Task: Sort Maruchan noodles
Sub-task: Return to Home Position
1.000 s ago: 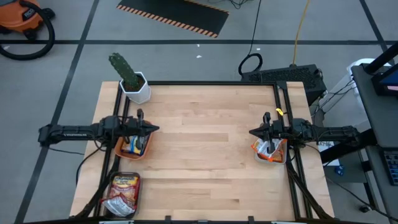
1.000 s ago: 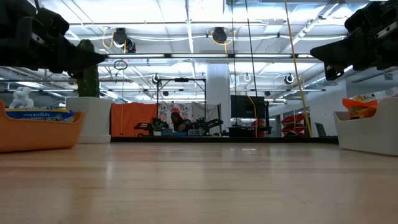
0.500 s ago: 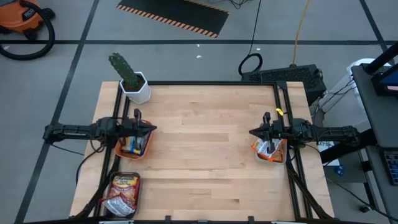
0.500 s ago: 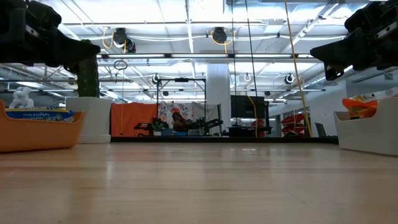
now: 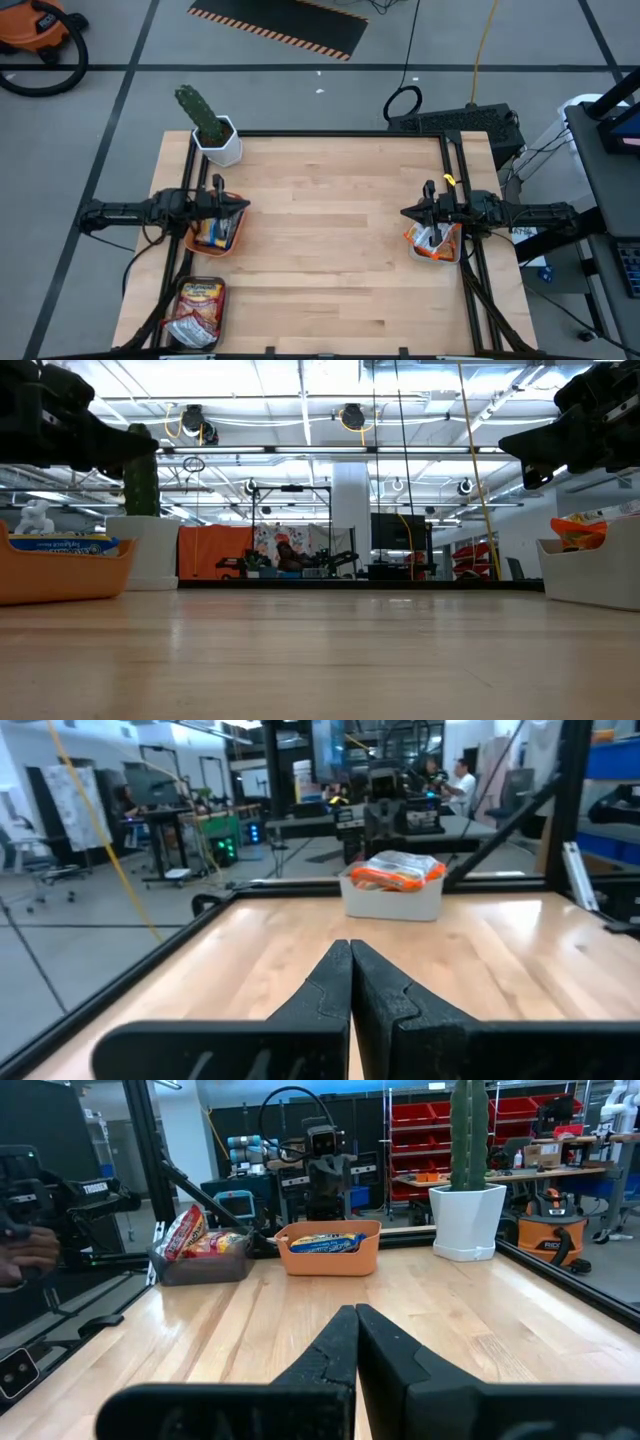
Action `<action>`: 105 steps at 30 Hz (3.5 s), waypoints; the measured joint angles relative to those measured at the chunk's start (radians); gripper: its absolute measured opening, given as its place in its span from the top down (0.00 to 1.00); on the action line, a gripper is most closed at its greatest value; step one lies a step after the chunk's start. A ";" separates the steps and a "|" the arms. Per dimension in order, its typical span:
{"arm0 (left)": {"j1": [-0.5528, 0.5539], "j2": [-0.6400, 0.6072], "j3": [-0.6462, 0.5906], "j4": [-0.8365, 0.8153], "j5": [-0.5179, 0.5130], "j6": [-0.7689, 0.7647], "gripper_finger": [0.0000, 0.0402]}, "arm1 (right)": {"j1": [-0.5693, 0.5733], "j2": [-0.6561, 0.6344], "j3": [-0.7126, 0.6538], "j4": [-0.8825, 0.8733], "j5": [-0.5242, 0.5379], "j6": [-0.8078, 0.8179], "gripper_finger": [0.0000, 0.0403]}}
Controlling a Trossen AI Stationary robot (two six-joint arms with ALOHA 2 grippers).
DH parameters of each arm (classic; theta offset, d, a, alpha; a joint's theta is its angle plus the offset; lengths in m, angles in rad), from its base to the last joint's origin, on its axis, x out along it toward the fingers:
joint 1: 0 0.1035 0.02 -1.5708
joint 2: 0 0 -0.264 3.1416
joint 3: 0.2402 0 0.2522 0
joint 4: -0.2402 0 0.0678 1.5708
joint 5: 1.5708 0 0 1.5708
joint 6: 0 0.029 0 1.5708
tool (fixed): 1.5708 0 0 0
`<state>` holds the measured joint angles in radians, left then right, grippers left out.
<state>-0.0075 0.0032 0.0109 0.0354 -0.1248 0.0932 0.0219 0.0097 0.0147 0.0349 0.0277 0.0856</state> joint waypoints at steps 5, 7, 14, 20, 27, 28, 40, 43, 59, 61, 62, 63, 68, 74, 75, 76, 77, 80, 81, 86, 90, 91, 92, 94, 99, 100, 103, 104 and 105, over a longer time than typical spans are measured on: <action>0.000 0.002 0.000 -0.001 -0.019 0.008 1.00 | 0.000 0.000 0.000 0.000 0.000 0.000 1.00; 0.000 0.010 0.000 -0.002 -0.018 0.027 0.99 | 0.000 0.000 0.000 0.000 0.000 0.000 1.00; 0.000 0.018 0.001 -0.004 -0.017 0.009 0.96 | 0.000 0.000 0.000 0.000 0.000 0.000 1.00; 0.000 0.018 0.001 -0.002 -0.017 0.009 0.96 | 0.000 0.000 0.000 0.000 0.000 0.000 1.00; 0.000 0.018 0.001 -0.002 -0.016 0.009 0.95 | 0.000 0.000 0.000 0.000 0.000 0.000 1.00; 0.000 0.018 0.001 -0.002 -0.016 0.008 0.95 | 0.000 0.000 0.000 0.000 0.000 0.000 1.00; 0.000 0.018 0.000 -0.001 -0.016 0.007 0.95 | 0.000 0.000 0.000 0.000 0.000 0.000 1.00; 0.000 0.018 0.000 -0.001 -0.016 0.007 0.95 | 0.000 0.000 0.000 0.000 0.000 0.000 1.00; 0.000 0.018 0.000 -0.001 -0.016 0.007 0.95 | 0.000 0.000 0.000 0.000 0.000 0.000 1.00; 0.000 0.018 0.000 -0.001 -0.016 0.007 0.95 | 0.000 0.000 0.000 0.000 0.000 0.000 1.00; 0.000 0.018 0.000 -0.001 -0.016 0.007 0.95 | 0.000 0.000 0.000 0.000 0.000 0.000 1.00; 0.000 0.018 0.000 -0.001 -0.016 0.007 0.95 | 0.000 0.000 0.000 0.000 0.000 0.000 1.00; 0.000 0.018 0.000 -0.001 -0.016 0.007 0.95 | 0.000 0.000 0.000 0.000 0.000 0.000 1.00; 0.000 0.018 0.000 -0.001 -0.016 0.007 0.95 | 0.000 0.000 0.000 0.000 0.000 0.000 1.00; 0.000 0.018 0.000 -0.001 -0.016 0.007 0.95 | 0.000 0.000 0.000 0.000 0.000 0.000 1.00; 0.000 0.018 0.000 -0.001 -0.016 0.007 0.95 | 0.000 0.000 0.000 0.000 0.000 0.000 1.00; 0.000 0.018 0.000 -0.001 -0.016 0.007 0.95 | 0.000 0.000 0.000 0.000 0.000 0.000 1.00; 0.000 0.018 0.000 -0.001 -0.016 0.007 0.95 | 0.000 0.000 0.000 0.000 0.000 0.000 1.00; 0.000 0.018 0.000 -0.001 -0.016 0.007 0.95 | 0.000 0.000 0.000 0.000 0.000 0.000 1.00; 0.000 0.018 0.000 -0.001 -0.016 0.007 0.95 | 0.000 0.000 0.000 0.000 0.000 0.000 1.00; 0.000 0.018 0.000 -0.001 -0.016 0.007 0.95 | 0.000 0.000 0.000 0.000 0.000 0.000 1.00; 0.000 0.018 0.000 -0.001 -0.016 0.007 0.95 | 0.000 0.000 0.000 0.000 0.000 0.000 1.00; 0.000 0.018 0.000 -0.001 -0.016 0.007 0.95 | 0.000 0.000 0.000 0.000 0.000 0.000 1.00; 0.000 0.018 0.000 -0.001 -0.016 0.007 0.95 | 0.000 0.000 0.000 0.000 0.000 0.000 1.00; 0.000 0.018 0.000 -0.001 -0.016 0.007 0.95 | 0.000 0.000 0.000 0.000 0.000 0.000 1.00; 0.000 0.018 0.000 -0.001 -0.016 0.007 0.95 | 0.000 0.000 0.000 0.000 0.000 0.000 1.00; 0.000 0.018 0.000 -0.001 -0.016 0.007 0.95 | 0.000 0.000 0.000 0.000 0.000 0.000 1.00; 0.000 0.018 0.000 -0.001 -0.016 0.007 0.95 | 0.000 0.000 0.000 0.000 0.000 0.000 1.00; 0.000 0.018 0.000 -0.001 -0.016 0.007 0.95 | 0.000 0.000 0.000 0.000 0.000 0.000 1.00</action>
<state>-0.0071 0.0213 0.0109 0.0345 -0.1406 0.1001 0.0219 0.0096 0.0147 0.0346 0.0277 0.0856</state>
